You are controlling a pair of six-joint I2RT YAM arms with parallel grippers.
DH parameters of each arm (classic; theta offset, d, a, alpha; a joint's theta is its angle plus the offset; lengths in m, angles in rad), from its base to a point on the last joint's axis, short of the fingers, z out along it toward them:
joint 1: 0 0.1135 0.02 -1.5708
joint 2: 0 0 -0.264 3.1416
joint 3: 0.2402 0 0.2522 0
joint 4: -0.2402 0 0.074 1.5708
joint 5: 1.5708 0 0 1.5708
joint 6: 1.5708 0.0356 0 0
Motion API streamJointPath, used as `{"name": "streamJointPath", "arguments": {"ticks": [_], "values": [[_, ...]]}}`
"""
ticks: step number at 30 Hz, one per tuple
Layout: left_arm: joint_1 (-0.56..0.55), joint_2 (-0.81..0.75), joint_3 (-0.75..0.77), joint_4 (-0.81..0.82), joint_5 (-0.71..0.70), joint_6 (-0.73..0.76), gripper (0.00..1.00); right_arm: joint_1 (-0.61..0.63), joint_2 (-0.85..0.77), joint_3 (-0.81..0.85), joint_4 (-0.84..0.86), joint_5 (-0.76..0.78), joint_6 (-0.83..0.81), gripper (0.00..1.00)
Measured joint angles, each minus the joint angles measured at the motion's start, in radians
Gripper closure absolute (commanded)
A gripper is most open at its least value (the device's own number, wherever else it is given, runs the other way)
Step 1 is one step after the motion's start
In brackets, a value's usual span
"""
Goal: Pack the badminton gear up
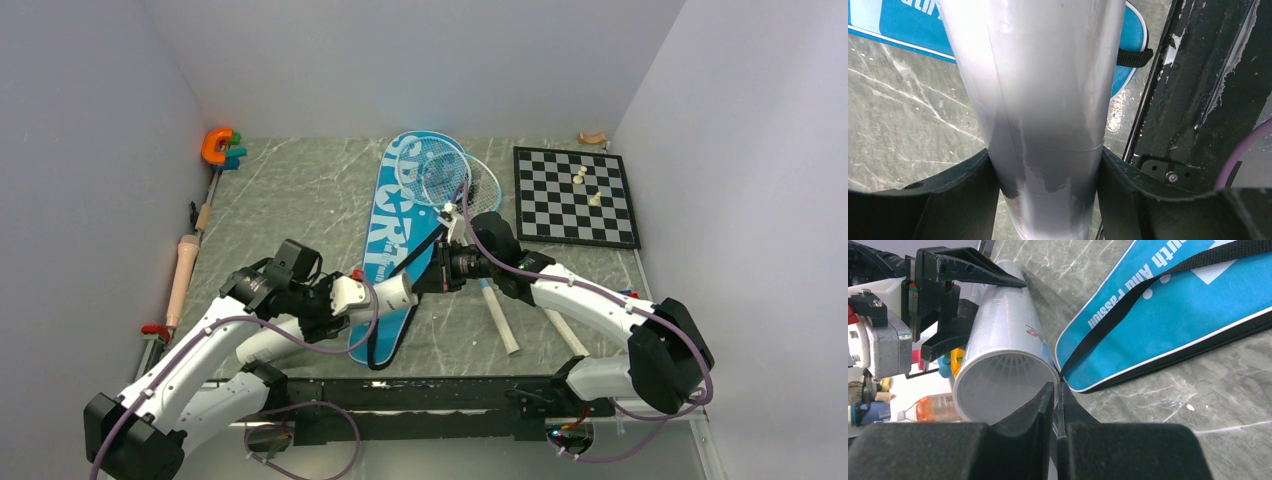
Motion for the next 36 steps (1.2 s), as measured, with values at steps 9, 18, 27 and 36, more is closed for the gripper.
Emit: {"name": "streamJointPath", "arguments": {"ticks": [9,18,27,36], "values": [[0.000,0.016,0.000,0.008,-0.004,-0.019,0.44,0.029,-0.013,0.002,0.001,0.066,-0.019,0.64],[0.000,0.021,0.000,0.008,-0.006,-0.042,0.44,0.055,-0.035,0.028,-0.031,0.135,-0.055,0.58],[0.000,0.023,0.000,0.038,0.016,-0.043,0.44,0.068,-0.079,0.054,-0.113,0.178,-0.096,0.63],[0.000,0.042,0.012,0.027,-0.002,-0.048,0.45,0.062,-0.061,0.055,-0.105,0.179,-0.086,0.35]]}}
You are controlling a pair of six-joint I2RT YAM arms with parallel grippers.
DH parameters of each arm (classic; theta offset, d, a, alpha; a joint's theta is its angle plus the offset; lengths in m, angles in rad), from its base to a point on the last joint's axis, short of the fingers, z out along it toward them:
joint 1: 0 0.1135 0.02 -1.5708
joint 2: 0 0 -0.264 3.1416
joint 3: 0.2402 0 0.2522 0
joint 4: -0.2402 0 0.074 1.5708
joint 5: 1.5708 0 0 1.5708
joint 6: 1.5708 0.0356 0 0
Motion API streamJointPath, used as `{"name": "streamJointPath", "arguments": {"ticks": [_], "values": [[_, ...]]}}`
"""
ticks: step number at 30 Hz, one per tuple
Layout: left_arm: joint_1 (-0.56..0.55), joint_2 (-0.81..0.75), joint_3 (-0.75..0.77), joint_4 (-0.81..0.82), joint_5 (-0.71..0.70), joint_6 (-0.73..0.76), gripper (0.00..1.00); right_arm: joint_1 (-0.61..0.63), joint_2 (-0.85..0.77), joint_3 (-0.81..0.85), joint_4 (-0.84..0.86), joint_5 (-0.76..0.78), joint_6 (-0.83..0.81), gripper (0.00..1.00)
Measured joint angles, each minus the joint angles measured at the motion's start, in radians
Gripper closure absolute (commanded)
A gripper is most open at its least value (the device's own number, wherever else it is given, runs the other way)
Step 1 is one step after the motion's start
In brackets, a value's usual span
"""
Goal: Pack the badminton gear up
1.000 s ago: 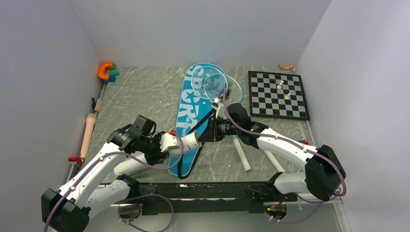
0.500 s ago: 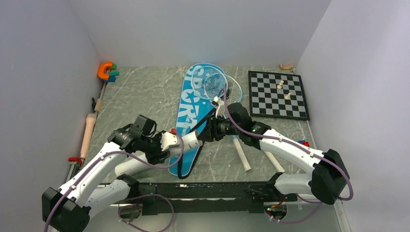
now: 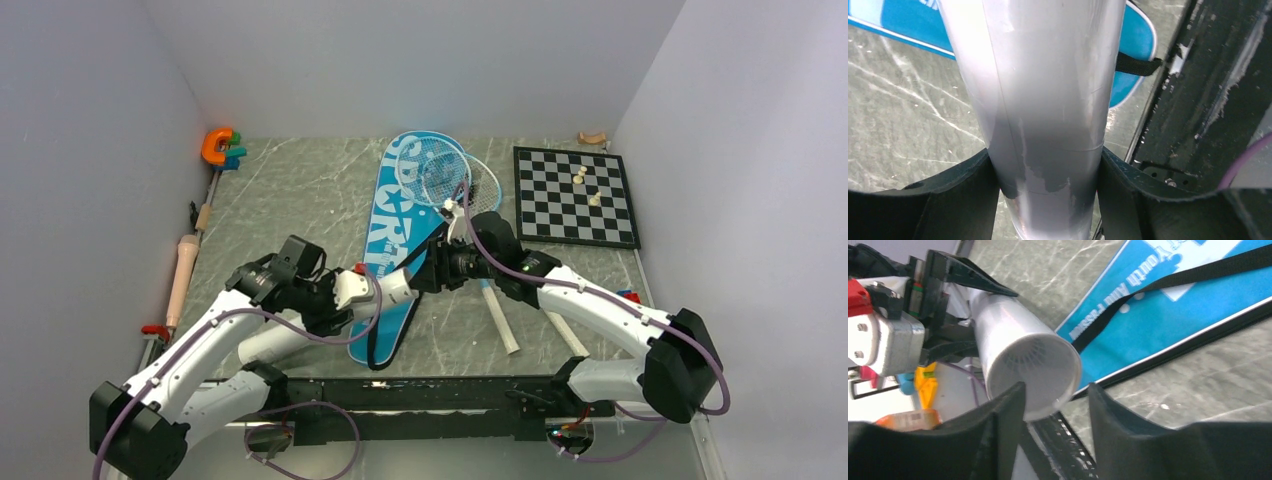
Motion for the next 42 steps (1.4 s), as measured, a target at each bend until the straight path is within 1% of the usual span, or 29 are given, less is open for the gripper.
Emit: {"name": "streamJointPath", "arguments": {"ticks": [3,5,6,8,10,13,16,18,21,26,27,30,31,32,33,37,40,42], "values": [[0.005,0.027,0.005,0.037,-0.037,-0.030,0.46,-0.041,-0.001,0.016,-0.039,0.021,0.002,0.23],[0.032,0.077,0.034,0.071,-0.055,-0.047,0.45,-0.093,-0.003,0.044,-0.076,0.037,0.002,0.18],[0.060,0.108,0.056,0.080,-0.055,-0.059,0.45,-0.120,-0.005,0.058,-0.089,0.047,0.003,0.16],[0.164,0.198,0.121,0.104,-0.049,-0.087,0.45,-0.181,-0.008,0.101,-0.122,0.074,0.002,0.11],[0.275,0.285,0.186,0.131,-0.049,-0.114,0.44,-0.230,-0.009,0.148,-0.148,0.114,0.001,0.09],[0.421,0.402,0.272,0.172,-0.063,-0.154,0.44,-0.257,-0.003,0.206,-0.181,0.174,-0.005,0.08],[0.506,0.481,0.314,0.196,-0.085,-0.179,0.43,-0.262,0.020,0.228,-0.190,0.231,-0.010,0.08],[0.543,0.533,0.329,0.211,-0.106,-0.198,0.42,-0.264,0.050,0.229,-0.208,0.268,-0.012,0.08],[0.569,0.607,0.341,0.232,-0.135,-0.224,0.41,-0.265,0.097,0.225,-0.235,0.311,-0.013,0.07],[0.572,0.726,0.363,0.266,-0.204,-0.260,0.38,-0.265,0.168,0.205,-0.238,0.338,-0.012,0.07],[0.572,0.737,0.367,0.273,-0.219,-0.266,0.33,-0.265,0.184,0.205,-0.237,0.341,-0.011,0.07],[0.573,0.787,0.372,0.293,-0.260,-0.278,0.11,-0.265,0.236,0.204,-0.237,0.347,-0.011,0.07],[0.573,0.792,0.372,0.299,-0.268,-0.280,0.06,-0.265,0.253,0.204,-0.237,0.349,-0.011,0.07],[0.573,0.793,0.372,0.303,-0.278,-0.283,0.02,-0.265,0.267,0.204,-0.237,0.354,-0.011,0.07],[0.573,0.791,0.372,0.307,-0.283,-0.284,0.01,-0.265,0.281,0.205,-0.238,0.358,-0.011,0.07],[0.575,0.752,0.372,0.299,-0.278,-0.288,0.01,-0.265,0.324,0.222,-0.241,0.375,-0.014,0.07],[0.571,0.664,0.381,0.256,-0.243,-0.293,0.01,-0.265,0.366,0.275,-0.259,0.404,-0.024,0.08],[0.550,0.572,0.399,0.232,-0.216,-0.304,0.00,-0.266,0.394,0.314,-0.269,0.426,-0.032,0.09]]}}
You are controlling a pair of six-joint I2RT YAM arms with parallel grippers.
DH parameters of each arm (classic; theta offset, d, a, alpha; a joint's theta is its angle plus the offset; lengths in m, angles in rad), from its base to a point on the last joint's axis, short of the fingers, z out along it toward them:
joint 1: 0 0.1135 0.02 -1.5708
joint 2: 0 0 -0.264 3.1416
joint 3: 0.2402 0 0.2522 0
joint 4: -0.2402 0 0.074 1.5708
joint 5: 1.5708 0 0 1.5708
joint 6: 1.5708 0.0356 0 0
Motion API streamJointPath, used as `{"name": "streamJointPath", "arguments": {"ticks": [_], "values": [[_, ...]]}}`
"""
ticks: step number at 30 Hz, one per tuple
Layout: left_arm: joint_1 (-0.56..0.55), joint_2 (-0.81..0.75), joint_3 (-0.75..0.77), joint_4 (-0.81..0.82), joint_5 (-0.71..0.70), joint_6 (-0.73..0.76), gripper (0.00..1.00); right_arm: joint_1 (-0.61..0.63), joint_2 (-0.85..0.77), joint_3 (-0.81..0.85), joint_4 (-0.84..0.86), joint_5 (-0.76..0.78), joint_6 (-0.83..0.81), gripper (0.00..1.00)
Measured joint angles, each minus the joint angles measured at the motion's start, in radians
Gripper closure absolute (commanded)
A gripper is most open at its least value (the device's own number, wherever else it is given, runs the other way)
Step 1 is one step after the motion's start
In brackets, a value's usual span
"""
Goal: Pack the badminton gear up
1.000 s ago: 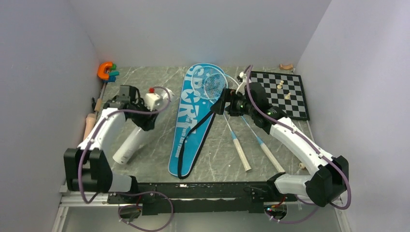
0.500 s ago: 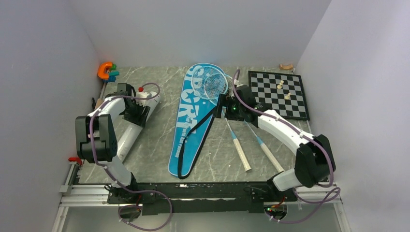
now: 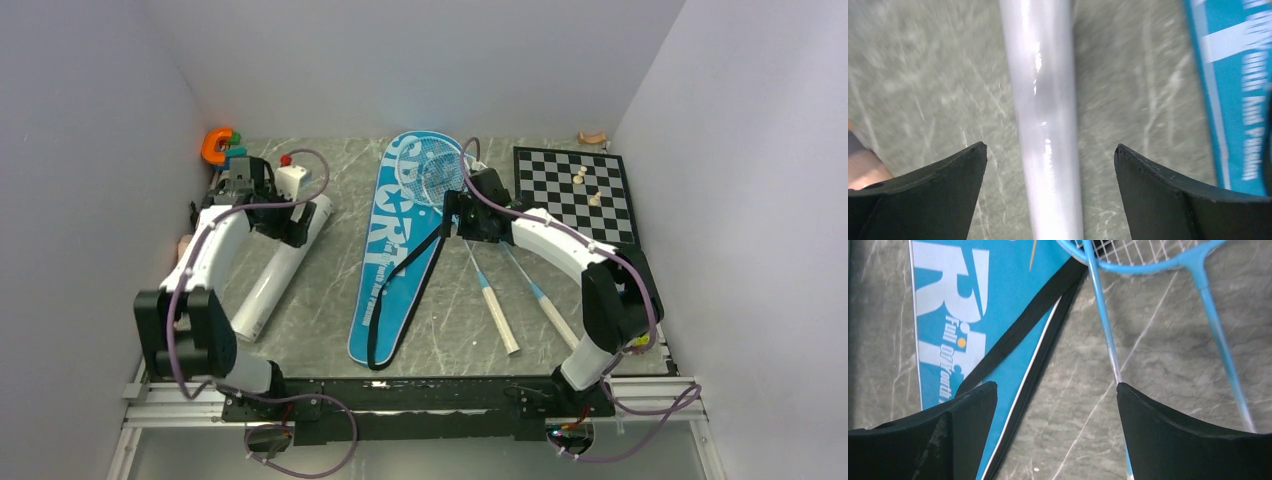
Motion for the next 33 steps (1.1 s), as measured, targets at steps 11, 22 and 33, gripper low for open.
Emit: {"name": "streamJointPath", "arguments": {"ticks": [11,22,33], "values": [[-0.441,-0.110,-0.002,0.103,0.093,-0.083,0.01,-0.005,0.177,0.177,-0.059,0.154,-0.069,0.23],[-0.584,0.236,0.111,0.282,0.154,-0.275,0.01,-0.007,0.189,0.159,-0.081,0.196,-0.112,0.29],[-0.651,0.383,0.186,0.377,0.121,-0.324,0.01,-0.008,0.264,0.107,-0.050,0.179,-0.147,0.50]]}}
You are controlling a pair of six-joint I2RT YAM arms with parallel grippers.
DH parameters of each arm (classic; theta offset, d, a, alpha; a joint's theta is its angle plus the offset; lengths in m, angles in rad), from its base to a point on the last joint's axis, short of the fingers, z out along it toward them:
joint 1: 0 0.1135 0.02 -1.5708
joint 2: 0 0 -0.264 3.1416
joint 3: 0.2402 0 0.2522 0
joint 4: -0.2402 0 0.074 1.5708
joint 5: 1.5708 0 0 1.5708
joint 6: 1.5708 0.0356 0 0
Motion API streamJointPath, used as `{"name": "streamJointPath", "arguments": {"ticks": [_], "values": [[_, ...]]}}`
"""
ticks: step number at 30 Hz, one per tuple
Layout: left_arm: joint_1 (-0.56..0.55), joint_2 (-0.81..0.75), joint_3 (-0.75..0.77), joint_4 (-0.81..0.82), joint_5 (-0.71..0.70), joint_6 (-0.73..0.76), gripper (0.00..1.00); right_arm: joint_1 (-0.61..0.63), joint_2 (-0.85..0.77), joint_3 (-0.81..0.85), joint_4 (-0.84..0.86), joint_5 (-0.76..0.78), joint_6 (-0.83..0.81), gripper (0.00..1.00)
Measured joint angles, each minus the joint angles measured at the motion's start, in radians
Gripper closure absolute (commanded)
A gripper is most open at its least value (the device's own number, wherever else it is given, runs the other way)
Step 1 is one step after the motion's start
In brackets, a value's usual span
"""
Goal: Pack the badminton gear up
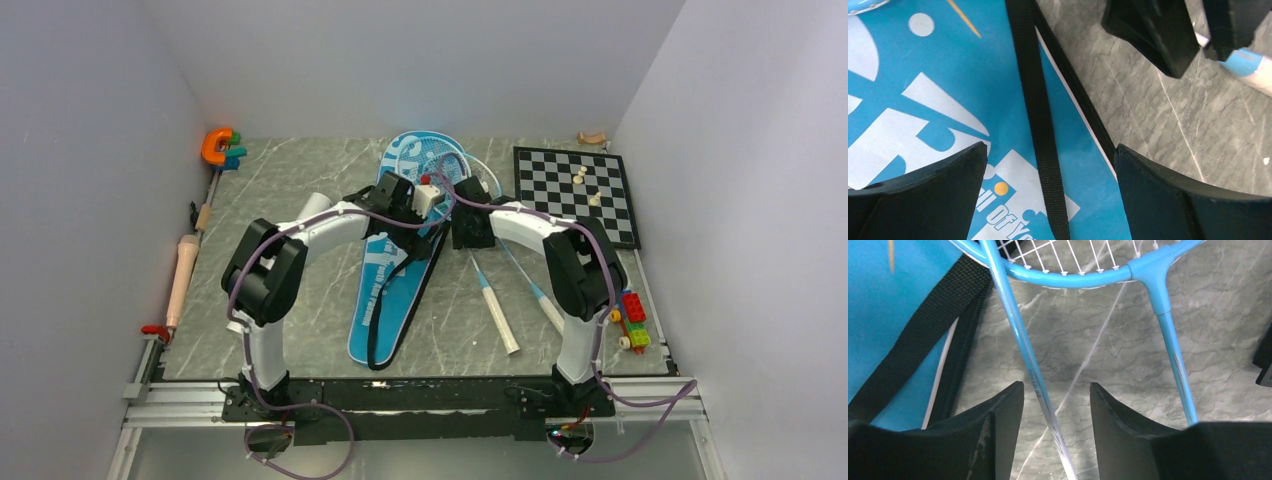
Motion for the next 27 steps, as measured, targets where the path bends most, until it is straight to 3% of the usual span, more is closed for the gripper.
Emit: {"name": "streamJointPath", "arguments": {"ticks": [3,10,14,21,27], "values": [[-0.034,0.005,-0.006,0.013,-0.040,0.027,0.00,-0.007,0.019,0.000,0.003,0.013,-0.001,0.56],[-0.129,-0.016,-0.092,0.092,-0.196,0.119,0.01,-0.081,0.024,0.000,0.013,0.018,0.008,0.57],[-0.169,-0.026,-0.118,0.103,-0.240,0.147,0.09,-0.110,0.024,0.000,0.018,0.018,0.010,0.57],[-0.178,-0.016,-0.114,0.109,-0.280,0.160,0.28,-0.107,0.023,0.000,0.023,0.016,0.026,0.34],[-0.175,0.007,-0.113,0.113,-0.294,0.166,0.30,-0.103,0.003,-0.021,0.032,0.011,0.044,0.27]]}}
